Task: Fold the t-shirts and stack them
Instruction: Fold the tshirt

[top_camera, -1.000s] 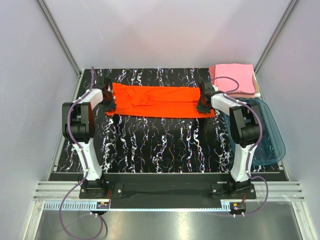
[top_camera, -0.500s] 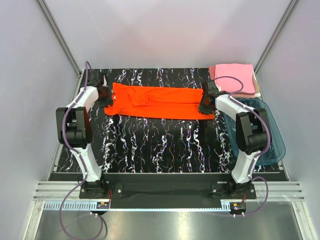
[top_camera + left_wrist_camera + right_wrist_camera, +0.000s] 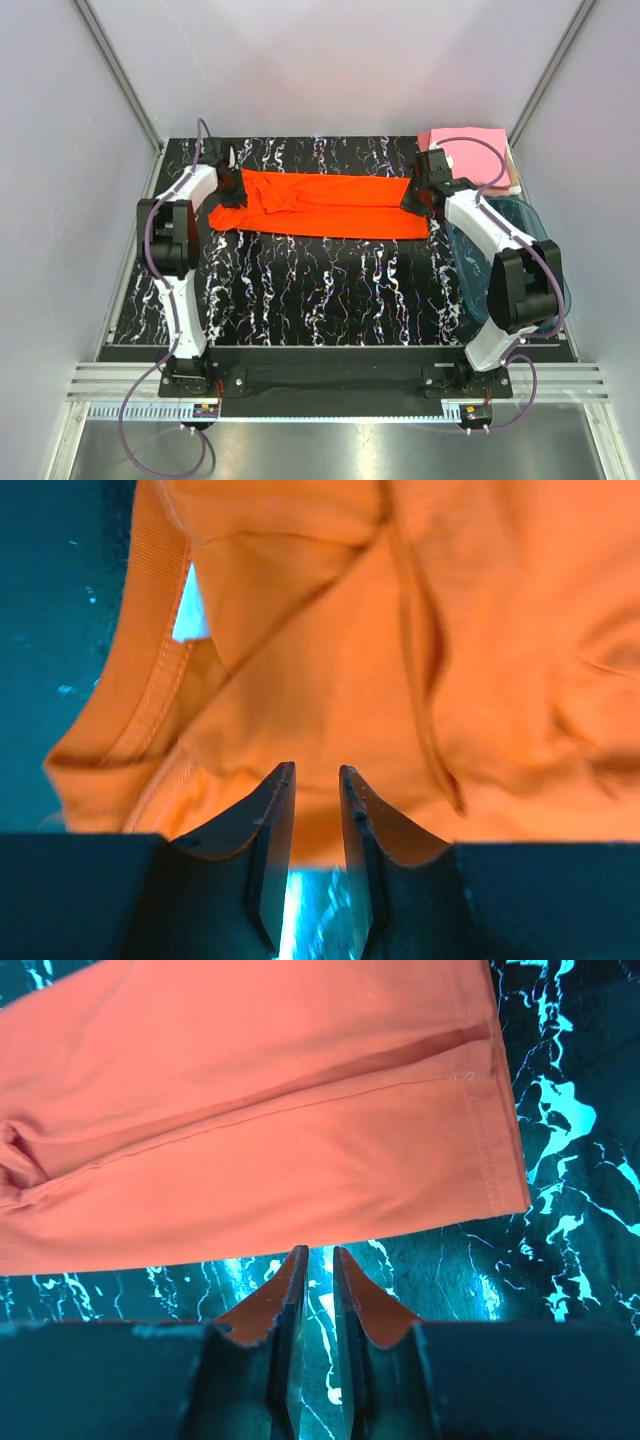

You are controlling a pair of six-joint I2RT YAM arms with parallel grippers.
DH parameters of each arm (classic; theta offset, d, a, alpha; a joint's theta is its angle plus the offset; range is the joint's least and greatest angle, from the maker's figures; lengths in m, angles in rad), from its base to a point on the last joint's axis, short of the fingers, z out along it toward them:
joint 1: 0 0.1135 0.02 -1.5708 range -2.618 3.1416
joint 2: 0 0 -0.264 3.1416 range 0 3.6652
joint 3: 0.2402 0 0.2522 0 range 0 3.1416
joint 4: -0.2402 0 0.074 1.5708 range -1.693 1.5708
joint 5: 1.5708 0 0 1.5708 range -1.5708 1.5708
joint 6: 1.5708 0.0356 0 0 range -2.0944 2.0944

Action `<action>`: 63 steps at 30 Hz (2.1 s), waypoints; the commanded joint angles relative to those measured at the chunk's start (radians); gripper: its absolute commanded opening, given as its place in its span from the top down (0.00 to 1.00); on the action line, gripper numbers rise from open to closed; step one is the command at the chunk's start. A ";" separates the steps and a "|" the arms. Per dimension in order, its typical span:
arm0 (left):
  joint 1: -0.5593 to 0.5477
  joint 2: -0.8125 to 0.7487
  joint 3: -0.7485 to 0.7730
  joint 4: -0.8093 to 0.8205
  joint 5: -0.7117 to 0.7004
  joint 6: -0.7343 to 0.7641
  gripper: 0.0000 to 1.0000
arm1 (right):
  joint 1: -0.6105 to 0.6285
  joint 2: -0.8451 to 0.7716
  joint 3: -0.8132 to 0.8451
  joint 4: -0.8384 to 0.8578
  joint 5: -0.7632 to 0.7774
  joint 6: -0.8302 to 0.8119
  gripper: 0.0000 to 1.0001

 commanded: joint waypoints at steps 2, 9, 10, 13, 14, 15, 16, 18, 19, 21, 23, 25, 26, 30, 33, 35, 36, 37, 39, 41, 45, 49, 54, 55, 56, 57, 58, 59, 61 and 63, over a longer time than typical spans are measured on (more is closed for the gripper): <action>0.021 0.077 0.082 -0.004 -0.039 -0.008 0.70 | 0.004 -0.073 0.002 -0.007 0.026 -0.010 0.78; 0.046 0.241 0.310 -0.082 -0.169 0.067 0.70 | 0.003 -0.128 -0.018 -0.020 0.032 -0.020 0.78; 0.046 0.261 0.342 -0.085 -0.171 0.078 0.70 | 0.005 -0.134 -0.030 -0.019 0.033 -0.022 0.79; 0.075 0.356 0.502 -0.096 -0.172 0.108 0.69 | 0.003 -0.148 -0.050 -0.020 0.046 -0.023 0.79; 0.087 0.404 0.598 -0.102 -0.165 0.124 0.69 | 0.003 -0.151 -0.055 -0.022 0.047 -0.031 0.80; 0.092 0.422 0.646 -0.111 -0.149 0.127 0.69 | 0.003 -0.153 -0.061 -0.025 0.049 -0.033 0.79; 0.096 0.432 0.684 -0.110 -0.134 0.127 0.69 | 0.003 -0.156 -0.068 -0.025 0.047 -0.037 0.79; 0.099 0.423 0.760 -0.104 -0.090 0.124 0.69 | 0.003 -0.156 -0.073 -0.023 0.061 -0.039 0.79; 0.096 0.406 0.767 -0.096 -0.088 0.122 0.69 | 0.003 -0.157 -0.072 -0.025 0.068 -0.037 0.79; 0.090 0.326 0.726 -0.053 -0.004 0.115 0.66 | 0.003 -0.147 -0.069 -0.023 0.067 -0.040 0.77; 0.075 0.228 0.650 -0.032 0.048 0.110 0.65 | 0.003 -0.122 -0.067 -0.019 0.049 -0.088 0.74; 0.059 0.156 0.550 -0.022 0.059 0.111 0.65 | 0.003 -0.095 -0.061 -0.014 0.012 -0.141 0.70; 0.031 0.083 0.510 -0.018 0.061 0.115 0.65 | 0.003 -0.058 -0.058 -0.016 -0.003 -0.199 0.69; -0.002 -0.073 0.288 0.013 0.105 0.050 0.64 | 0.003 0.037 -0.027 -0.058 0.025 -0.205 0.66; 0.004 -0.148 0.110 0.059 0.102 0.004 0.64 | 0.003 0.087 -0.001 -0.094 0.065 -0.171 0.67; 0.019 -0.162 0.033 0.067 0.117 -0.014 0.64 | 0.005 0.119 0.007 -0.095 0.096 -0.189 0.67; 0.023 -0.160 0.013 0.070 0.127 -0.013 0.64 | 0.004 0.131 0.011 -0.095 0.108 -0.200 0.67; 0.026 -0.160 -0.016 0.070 0.134 -0.011 0.64 | 0.005 0.160 0.019 -0.095 0.128 -0.215 0.67; 0.032 -0.159 -0.042 0.071 0.133 -0.005 0.64 | 0.003 0.189 0.033 -0.102 0.131 -0.221 0.68; 0.038 -0.154 -0.065 0.079 0.119 -0.001 0.64 | 0.003 0.217 0.037 -0.102 0.134 -0.221 0.69; 0.076 -0.116 -0.064 0.082 0.093 0.004 0.64 | 0.003 0.234 0.002 -0.112 0.147 -0.200 0.73; 0.139 -0.059 -0.044 0.084 0.076 -0.014 0.65 | 0.003 0.241 -0.024 -0.109 0.127 -0.194 0.74; 0.150 -0.006 -0.010 0.084 0.033 -0.005 0.65 | 0.003 0.216 -0.033 -0.109 0.135 -0.197 0.74; 0.150 0.020 0.007 0.082 0.013 -0.002 0.65 | 0.003 0.202 -0.035 -0.111 0.131 -0.197 0.74; 0.150 0.034 0.014 0.079 0.004 -0.004 0.65 | 0.003 0.197 -0.036 -0.109 0.130 -0.197 0.74; 0.153 0.048 0.023 0.077 -0.002 -0.002 0.65 | 0.003 0.194 -0.038 -0.109 0.131 -0.195 0.74; 0.156 0.077 0.046 0.076 -0.010 -0.001 0.65 | 0.002 0.188 -0.039 -0.111 0.127 -0.198 0.74; 0.159 0.091 0.057 0.070 -0.016 0.001 0.65 | 0.005 0.185 -0.041 -0.112 0.127 -0.198 0.74; 0.165 0.132 0.098 0.064 -0.034 0.012 0.65 | 0.003 0.180 -0.052 -0.112 0.119 -0.200 0.74; 0.180 0.175 0.149 0.054 -0.037 0.015 0.65 | 0.003 0.176 -0.062 -0.111 0.109 -0.200 0.74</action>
